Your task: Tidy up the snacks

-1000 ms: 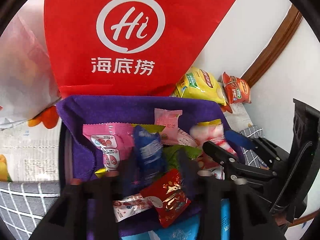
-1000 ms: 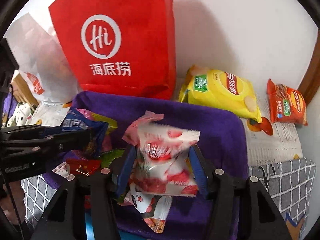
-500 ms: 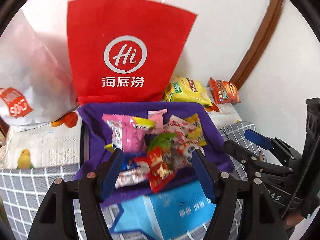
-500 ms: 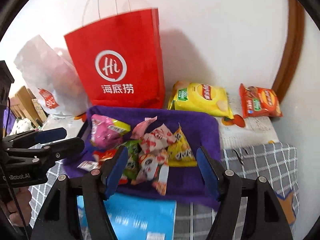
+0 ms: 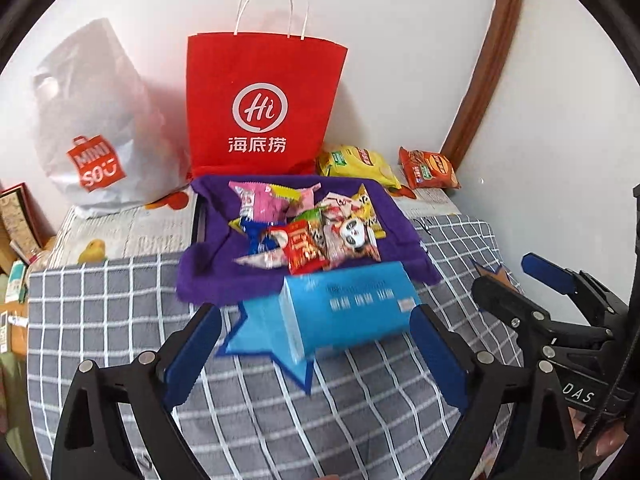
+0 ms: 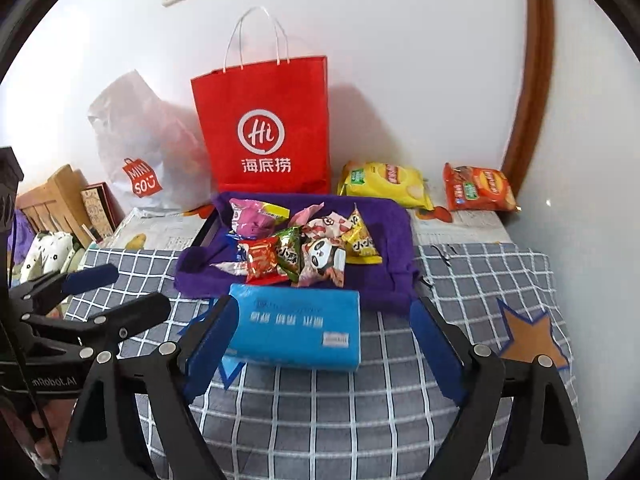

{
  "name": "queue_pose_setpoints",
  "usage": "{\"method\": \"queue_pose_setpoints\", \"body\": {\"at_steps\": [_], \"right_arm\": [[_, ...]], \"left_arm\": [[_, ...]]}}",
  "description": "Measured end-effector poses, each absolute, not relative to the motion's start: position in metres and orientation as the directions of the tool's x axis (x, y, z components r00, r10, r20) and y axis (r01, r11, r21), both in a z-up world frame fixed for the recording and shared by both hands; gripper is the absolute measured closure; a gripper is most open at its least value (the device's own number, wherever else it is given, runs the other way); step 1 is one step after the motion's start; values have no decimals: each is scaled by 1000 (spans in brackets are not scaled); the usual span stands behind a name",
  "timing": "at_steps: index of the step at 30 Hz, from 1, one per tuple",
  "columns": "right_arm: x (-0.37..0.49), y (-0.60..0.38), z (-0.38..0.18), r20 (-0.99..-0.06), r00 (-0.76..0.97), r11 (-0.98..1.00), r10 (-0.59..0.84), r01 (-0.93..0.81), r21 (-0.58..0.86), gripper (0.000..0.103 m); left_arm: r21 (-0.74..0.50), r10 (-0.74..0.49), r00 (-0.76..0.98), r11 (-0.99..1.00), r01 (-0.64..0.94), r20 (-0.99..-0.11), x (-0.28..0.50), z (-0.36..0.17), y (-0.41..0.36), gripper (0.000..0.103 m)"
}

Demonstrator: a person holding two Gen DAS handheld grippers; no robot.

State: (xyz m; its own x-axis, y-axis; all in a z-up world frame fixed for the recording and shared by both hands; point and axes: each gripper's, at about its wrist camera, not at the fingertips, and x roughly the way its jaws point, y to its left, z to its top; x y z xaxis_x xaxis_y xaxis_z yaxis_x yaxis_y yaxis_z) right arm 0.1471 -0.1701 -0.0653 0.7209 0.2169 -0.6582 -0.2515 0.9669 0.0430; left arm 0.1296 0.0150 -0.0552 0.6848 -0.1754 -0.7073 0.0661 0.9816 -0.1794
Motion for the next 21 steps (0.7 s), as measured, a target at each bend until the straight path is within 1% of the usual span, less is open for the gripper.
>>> {"method": "queue_pose_setpoints", "body": {"at_steps": [3, 7, 9, 13, 16, 21], "right_arm": [[125, -176, -63, -636, 748, 974, 188, -228, 20, 8], [105, -187, -62, -640, 747, 977, 180, -209, 31, 6], [94, -191, -62, -639, 751, 980, 167, -197, 24, 3], [77, -195, -61, -630, 762, 982, 149, -189, 4, 2], [66, -200, -60, -623, 767, 982, 155, -189, 11, 2], [57, -205, -58, -619, 770, 983, 156, -185, 18, 2]], "left_arm": [[-163, -158, 700, 985, 59, -697, 108, -52, 12, 4], [-144, -134, 723, 988, 48, -678, 82, -47, 9, 2], [-138, -124, 730, 990, 41, -672, 74, -46, 8, 2], [-136, -112, 735, 990, 27, -669, 60, -47, 5, 1], [-124, -95, 740, 992, 17, -666, 54, -46, 3, 1], [-128, -101, 745, 992, 21, -660, 46, -43, 0, 1]]}}
